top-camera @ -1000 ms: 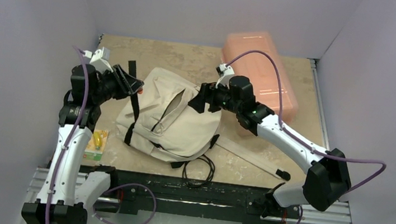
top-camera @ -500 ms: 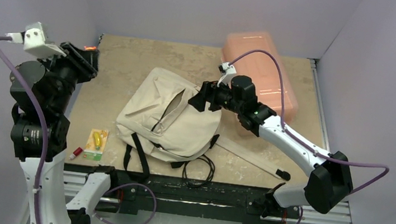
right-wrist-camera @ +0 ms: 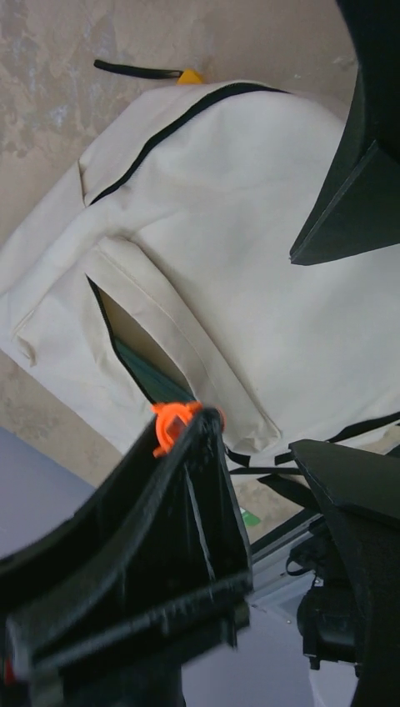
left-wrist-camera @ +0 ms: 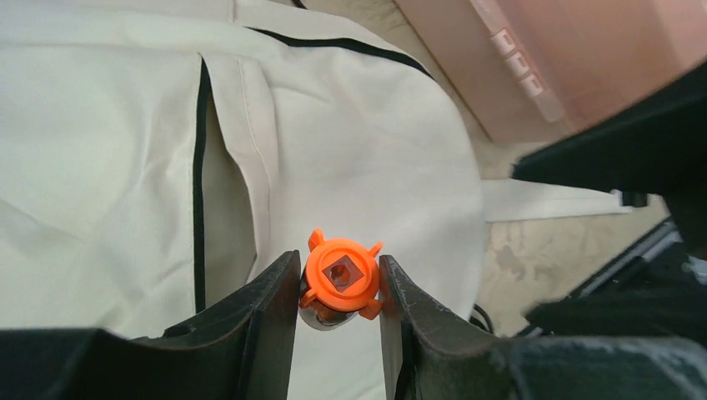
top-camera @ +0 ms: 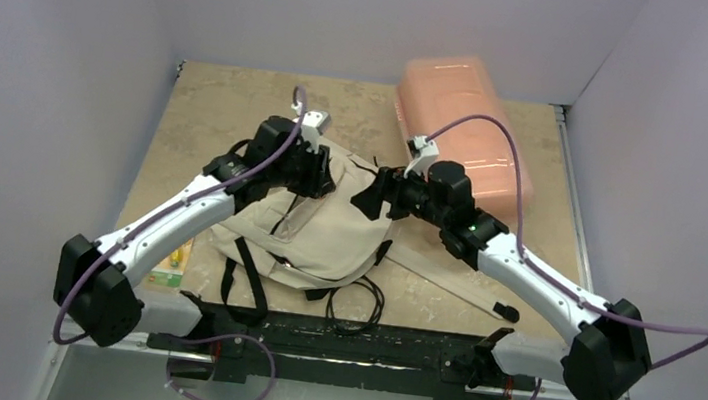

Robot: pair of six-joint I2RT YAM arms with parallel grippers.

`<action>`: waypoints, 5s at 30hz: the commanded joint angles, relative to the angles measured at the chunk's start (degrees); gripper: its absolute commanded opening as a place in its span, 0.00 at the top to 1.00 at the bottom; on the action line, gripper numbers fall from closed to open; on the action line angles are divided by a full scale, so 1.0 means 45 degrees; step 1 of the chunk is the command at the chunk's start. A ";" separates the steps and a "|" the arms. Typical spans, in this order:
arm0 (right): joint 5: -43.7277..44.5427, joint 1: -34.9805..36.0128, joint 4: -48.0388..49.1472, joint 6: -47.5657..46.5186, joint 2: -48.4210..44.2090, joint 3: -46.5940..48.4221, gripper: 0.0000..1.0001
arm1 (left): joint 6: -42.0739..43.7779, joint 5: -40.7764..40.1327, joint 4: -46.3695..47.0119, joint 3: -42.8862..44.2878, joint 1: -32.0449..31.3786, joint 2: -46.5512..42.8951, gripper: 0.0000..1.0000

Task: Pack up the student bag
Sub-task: Place the stationery in the student bag, then pick up the stationery from the center of the board, then place the stationery in the student bag.

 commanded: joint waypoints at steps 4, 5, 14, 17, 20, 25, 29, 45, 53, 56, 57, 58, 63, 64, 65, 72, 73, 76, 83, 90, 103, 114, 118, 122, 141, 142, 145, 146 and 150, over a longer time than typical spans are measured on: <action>0.0798 -0.0083 0.1600 0.0678 -0.3119 -0.2038 0.19 | 0.3424 -0.3969 0.0733 0.1993 -0.1215 0.2434 1.00; 0.0859 -0.0080 0.1644 0.0665 -0.3463 -0.2180 0.19 | 0.3660 -0.4295 0.0721 0.2060 -0.1205 0.2643 1.00; 0.0909 -0.0079 0.1528 0.0463 -0.4031 -0.2491 0.19 | 0.5083 -0.5542 -0.0667 0.3200 -0.1230 0.4171 0.93; 0.0805 -0.0083 0.1600 0.0493 -0.3925 -0.2439 0.19 | 0.5128 -0.5305 -0.0351 0.2860 -0.1273 0.3984 0.91; 0.0803 -0.0084 0.1586 0.0456 -0.3919 -0.2383 0.19 | 0.5256 -0.5533 -0.0433 0.2678 -0.1302 0.3839 0.88; 0.0809 -0.0075 0.1607 0.0368 -0.3900 -0.2418 0.19 | 0.5639 -0.6463 -0.0823 0.2217 -0.1412 0.3490 0.67; 0.0601 -0.0091 0.1776 0.0442 -0.3702 -0.2374 0.19 | 0.5637 -0.6410 -0.0815 0.1756 -0.1415 0.3228 0.54; 0.0305 -0.0089 0.1772 0.0262 -0.3140 -0.2178 0.19 | 0.2752 -0.7501 -0.2525 0.3152 -0.1315 0.2535 0.43; -0.0504 -0.0093 0.1735 0.0248 -0.1929 -0.1663 0.19 | -0.1077 -0.4066 -0.4693 0.2243 0.1615 -0.0977 0.32; -0.0786 -0.0081 0.1694 0.0188 -0.1695 -0.1529 0.20 | -0.2580 -0.3713 -0.5784 0.0819 0.4325 -0.2697 0.22; -0.0866 -0.0093 0.1612 0.0135 -0.1604 -0.1435 0.20 | -0.3010 -0.3651 -0.6131 0.0429 0.5364 -0.3155 0.18; -0.0964 -0.0087 0.1506 0.0079 -0.1543 -0.1335 0.20 | -0.3574 -0.3828 -0.6528 0.0051 0.6378 -0.3605 0.14; -0.1578 -0.0086 0.0995 -0.0168 -0.1226 -0.0850 0.20 | -0.5524 -0.3545 -0.7359 -0.1967 1.1738 -0.4812 0.00; -0.1722 -0.0076 0.0931 -0.0193 -0.1167 -0.0769 0.20 | -0.5869 -0.3285 -0.7400 -0.2273 1.2514 -0.4859 0.00; -0.1826 -0.0077 0.0840 -0.0225 -0.1103 -0.0659 0.20 | -0.6371 -0.3375 -0.7405 -0.2594 1.3217 -0.4853 0.00; -0.2033 -0.0089 0.0568 -0.0314 -0.1239 -0.0241 0.20 | -1.0481 -0.4729 -0.6491 -0.4914 1.6024 -0.3864 0.01; -0.2055 -0.0091 0.0459 -0.0331 -0.1283 -0.0175 0.21 | -1.0644 -0.5169 -0.5848 -0.5315 1.6321 -0.3969 0.02; -0.1978 -0.0082 0.0165 -0.0445 -0.1524 -0.0038 0.21 | -1.0651 -0.6049 -0.4692 -0.5929 1.6796 -0.4344 0.02; -0.1970 -0.0077 -0.0094 -0.0665 -0.1622 -0.0138 0.21 | -1.0955 -0.6202 -0.4766 -0.5608 1.7928 -0.2364 0.06; -0.2072 -0.0094 0.0146 -0.0577 -0.1381 -0.0146 0.21 | -1.1093 -0.5919 -0.3494 -0.6110 1.8737 -0.2309 0.14; -0.2122 -0.0083 0.0185 -0.0482 -0.1443 -0.0179 0.21 | -1.1914 -0.5206 -0.1202 -0.7414 1.8841 -0.1515 0.36; -0.2008 -0.0078 0.0121 -0.0564 -0.1572 -0.0108 0.21 | -1.1742 -0.4793 -0.2624 -0.7032 1.8742 -0.1921 0.80; -0.1838 -0.0078 0.0290 -0.0590 -0.1496 -0.0123 0.21 | -1.1594 -0.3880 -0.3731 -0.6915 1.6604 -0.4315 0.82; -0.1630 -0.0091 0.0389 -0.0573 -0.1463 -0.0209 0.21 | -1.1197 -0.2637 -0.3421 -0.7017 1.3246 -0.7062 0.91; -0.0341 -0.0080 0.0613 -0.0170 -0.2861 -0.1019 0.21 | -0.1761 0.6465 -0.1733 0.1627 0.2991 0.1321 1.00; -0.0278 -0.0075 0.0578 -0.0152 -0.2941 -0.1029 0.21 | -0.1717 0.5839 -0.2338 0.1975 0.2805 0.1676 1.00; -0.0186 -0.0077 0.0478 -0.0160 -0.3110 -0.1050 0.21 | -0.1584 0.4150 -0.3944 0.2872 0.2332 0.2519 0.97; -0.0150 -0.0089 0.0430 -0.0177 -0.3150 -0.1053 0.21 | -0.1609 0.3953 -0.4225 0.3007 0.2186 0.2710 0.96; -0.0105 -0.0091 0.0400 -0.0197 -0.3199 -0.1136 0.21 | -0.1468 0.2279 -0.5999 0.4090 0.1750 0.3818 0.92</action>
